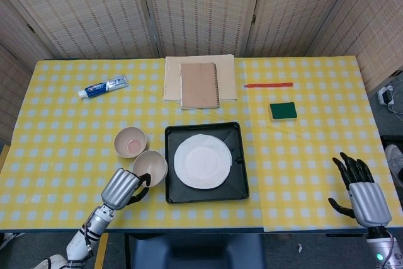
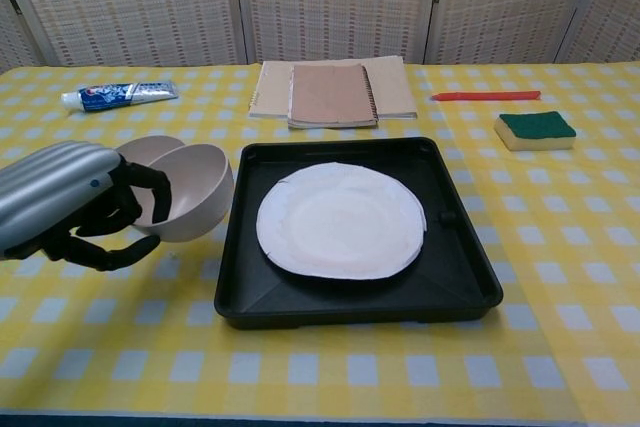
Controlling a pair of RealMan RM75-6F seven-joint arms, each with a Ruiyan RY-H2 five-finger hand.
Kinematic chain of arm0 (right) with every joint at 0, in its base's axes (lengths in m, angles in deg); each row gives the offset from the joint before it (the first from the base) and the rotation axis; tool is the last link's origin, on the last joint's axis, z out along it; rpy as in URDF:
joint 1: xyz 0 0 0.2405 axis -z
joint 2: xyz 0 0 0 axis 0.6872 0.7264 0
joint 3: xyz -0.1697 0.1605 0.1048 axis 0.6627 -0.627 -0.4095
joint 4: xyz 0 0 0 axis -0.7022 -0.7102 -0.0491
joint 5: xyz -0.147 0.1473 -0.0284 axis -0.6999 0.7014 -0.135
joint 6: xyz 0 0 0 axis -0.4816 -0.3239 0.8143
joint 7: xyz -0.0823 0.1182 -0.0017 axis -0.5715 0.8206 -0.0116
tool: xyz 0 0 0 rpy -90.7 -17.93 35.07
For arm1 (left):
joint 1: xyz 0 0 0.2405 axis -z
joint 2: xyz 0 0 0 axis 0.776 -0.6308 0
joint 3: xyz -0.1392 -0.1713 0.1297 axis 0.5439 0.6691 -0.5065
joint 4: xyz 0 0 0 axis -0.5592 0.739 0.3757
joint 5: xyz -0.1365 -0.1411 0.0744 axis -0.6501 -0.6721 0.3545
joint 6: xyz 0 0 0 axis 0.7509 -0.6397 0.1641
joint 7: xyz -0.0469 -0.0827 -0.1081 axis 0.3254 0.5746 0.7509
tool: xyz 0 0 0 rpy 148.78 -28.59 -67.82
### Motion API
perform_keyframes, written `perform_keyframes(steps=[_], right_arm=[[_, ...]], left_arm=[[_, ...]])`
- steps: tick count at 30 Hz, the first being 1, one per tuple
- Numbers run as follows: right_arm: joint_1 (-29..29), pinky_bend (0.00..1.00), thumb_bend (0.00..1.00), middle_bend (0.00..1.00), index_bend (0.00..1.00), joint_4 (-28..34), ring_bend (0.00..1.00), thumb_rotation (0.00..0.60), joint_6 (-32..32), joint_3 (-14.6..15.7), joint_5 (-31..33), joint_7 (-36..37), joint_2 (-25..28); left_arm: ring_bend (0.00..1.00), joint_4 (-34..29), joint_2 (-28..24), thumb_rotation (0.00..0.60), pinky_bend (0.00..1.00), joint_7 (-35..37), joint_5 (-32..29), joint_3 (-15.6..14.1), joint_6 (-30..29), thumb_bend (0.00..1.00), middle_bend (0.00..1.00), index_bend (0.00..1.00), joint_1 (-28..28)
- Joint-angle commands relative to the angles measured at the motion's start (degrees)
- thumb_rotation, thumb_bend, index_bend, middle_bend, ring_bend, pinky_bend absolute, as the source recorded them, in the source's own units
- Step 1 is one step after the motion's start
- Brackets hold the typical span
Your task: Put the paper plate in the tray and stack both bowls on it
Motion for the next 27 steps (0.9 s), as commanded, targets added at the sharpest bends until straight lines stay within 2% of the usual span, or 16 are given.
perform_keyframes(steps=[1, 13, 18, 21, 27], right_arm=[[0.4, 0.0, 0.25, 0.0, 0.0, -0.1, 0.0, 0.6, -0.4, 0.3, -0.3, 0.6, 0.4], [1.9, 0.0, 0.25, 0.0, 0.0, -0.8, 0.0, 0.6, -1.0, 0.2, 1.3, 4.0, 1.8], [2.2, 0.0, 0.25, 0.0, 0.0, -1.3, 0.0, 0.6, -0.9, 0.0, 1.8, 4.8, 2.1], [2.8, 0.0, 0.25, 0.0, 0.0, -1.6, 0.0, 0.6, -1.1, 0.1, 2.3, 6.2, 2.7], [4.2, 0.0, 0.25, 0.0, 0.0, -2.3, 0.0, 0.6, -2.5, 0.3, 2.5, 8.5, 3.6]], left_arm=[[0.94, -0.8, 2.8, 0.6, 1.0, -4.7, -1.2, 1.8, 2.8, 0.48, 1.0, 0.61, 2.6], [0.94, 3.6, 10.9, 0.6, 1.0, -10.5, -4.5, 5.5, 6.9, 0.48, 1.0, 0.6, 8.3], [0.94, 4.5, 12.9, 0.6, 1.0, -10.6, -5.7, 5.8, 8.1, 0.48, 1.0, 0.6, 9.4], [0.94, 7.2, 16.5, 0.6, 1.0, -11.5, -5.9, 6.6, 9.2, 0.48, 1.0, 0.6, 11.6], [0.94, 10.4, 20.0, 0.6, 1.0, -10.5, -6.3, 7.5, 8.7, 0.48, 1.0, 0.6, 13.6]])
